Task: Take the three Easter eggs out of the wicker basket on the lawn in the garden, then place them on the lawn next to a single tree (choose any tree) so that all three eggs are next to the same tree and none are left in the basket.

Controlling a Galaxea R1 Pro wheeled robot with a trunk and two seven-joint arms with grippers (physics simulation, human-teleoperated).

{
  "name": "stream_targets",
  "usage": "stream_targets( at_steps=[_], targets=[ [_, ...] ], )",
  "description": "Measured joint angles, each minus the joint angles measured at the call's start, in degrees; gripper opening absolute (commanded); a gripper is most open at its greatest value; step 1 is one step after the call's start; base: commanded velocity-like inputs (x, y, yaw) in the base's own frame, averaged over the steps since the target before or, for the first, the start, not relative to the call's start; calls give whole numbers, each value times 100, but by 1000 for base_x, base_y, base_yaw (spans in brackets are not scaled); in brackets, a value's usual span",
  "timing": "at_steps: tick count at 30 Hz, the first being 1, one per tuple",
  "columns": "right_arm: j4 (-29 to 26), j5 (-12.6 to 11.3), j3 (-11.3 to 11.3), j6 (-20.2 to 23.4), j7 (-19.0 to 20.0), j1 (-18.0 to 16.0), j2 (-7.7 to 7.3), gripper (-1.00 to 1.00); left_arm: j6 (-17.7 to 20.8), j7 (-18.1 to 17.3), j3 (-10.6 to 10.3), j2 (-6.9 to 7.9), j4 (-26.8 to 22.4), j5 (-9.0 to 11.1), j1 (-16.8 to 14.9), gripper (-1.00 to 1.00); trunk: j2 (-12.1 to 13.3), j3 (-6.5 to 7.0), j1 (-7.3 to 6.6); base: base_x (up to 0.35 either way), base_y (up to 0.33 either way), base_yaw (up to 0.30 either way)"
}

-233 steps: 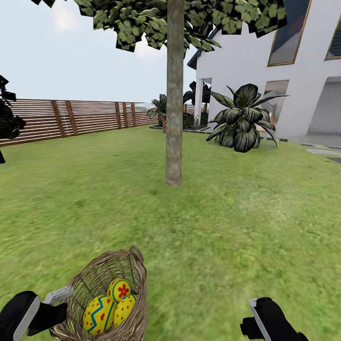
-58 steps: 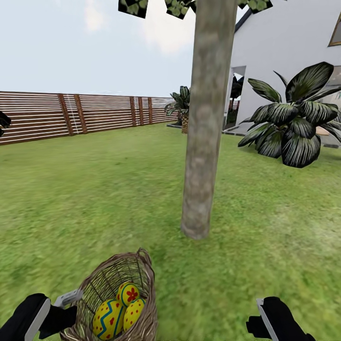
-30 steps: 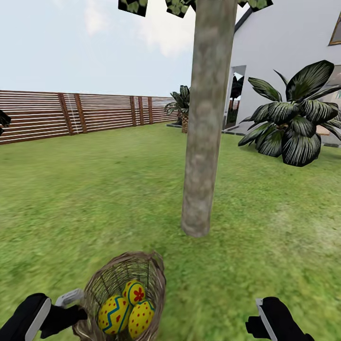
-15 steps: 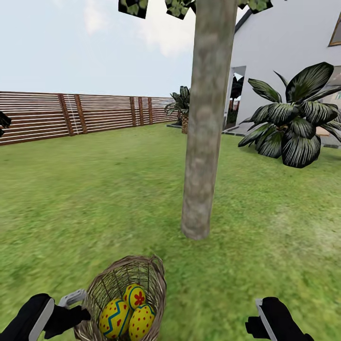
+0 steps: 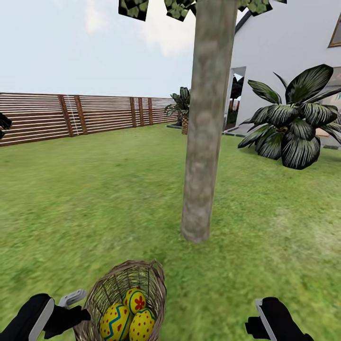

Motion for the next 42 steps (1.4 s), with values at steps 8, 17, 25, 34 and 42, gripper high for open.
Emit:
stream_targets(
  at_steps=[8, 17, 25, 34, 42],
  targets=[
    [0, 0, 0, 0, 0, 0, 0, 100, 0, 1, -8, 1, 0, -8, 0, 100, 321, 144, -176, 0, 0, 0],
    [0, 0, 0, 0, 0, 0, 0, 100, 0, 1, -15, 1, 0, -8, 0, 100, 682, 305, -374, 0, 0, 0],
    [2, 0, 0, 0, 0, 0, 0, 100, 0, 1, -15, 1, 0, -8, 0, 100, 1003, 449, -549, 0, 0, 0],
    [9, 0, 0, 0, 0, 0, 0, 100, 0, 1, -15, 1, 0, -8, 0, 100, 1364, 610, -747, 0, 0, 0],
    [9, 0, 0, 0, 0, -1, 0, 100, 0, 1, -15, 1, 0, -8, 0, 100, 1685, 754, -923, 0, 0, 0]
  ],
)
